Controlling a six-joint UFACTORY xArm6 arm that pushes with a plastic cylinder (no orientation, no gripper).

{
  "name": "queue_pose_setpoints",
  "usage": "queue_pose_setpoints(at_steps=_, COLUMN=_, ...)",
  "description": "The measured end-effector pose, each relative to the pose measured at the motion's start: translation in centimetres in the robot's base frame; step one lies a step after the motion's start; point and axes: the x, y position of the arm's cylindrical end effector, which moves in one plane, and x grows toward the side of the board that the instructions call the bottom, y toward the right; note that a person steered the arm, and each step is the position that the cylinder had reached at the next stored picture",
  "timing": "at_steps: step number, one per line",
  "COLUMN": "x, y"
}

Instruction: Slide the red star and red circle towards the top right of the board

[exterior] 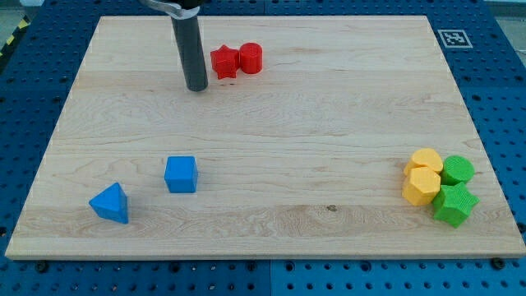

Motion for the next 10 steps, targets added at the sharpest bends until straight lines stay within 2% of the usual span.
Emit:
queue_pose_setpoints(at_steps=2, x=-5.3, y=0.0)
queue_pose_setpoints(at_steps=4, x=-3.2, y=1.5)
queue_pose_setpoints(at_steps=5, x=-3.5, y=2.7)
queue_pose_setpoints(at_steps=7, x=-6.3, y=5.7)
queue_pose_setpoints(at_steps=10, x=-8.1, y=14.7)
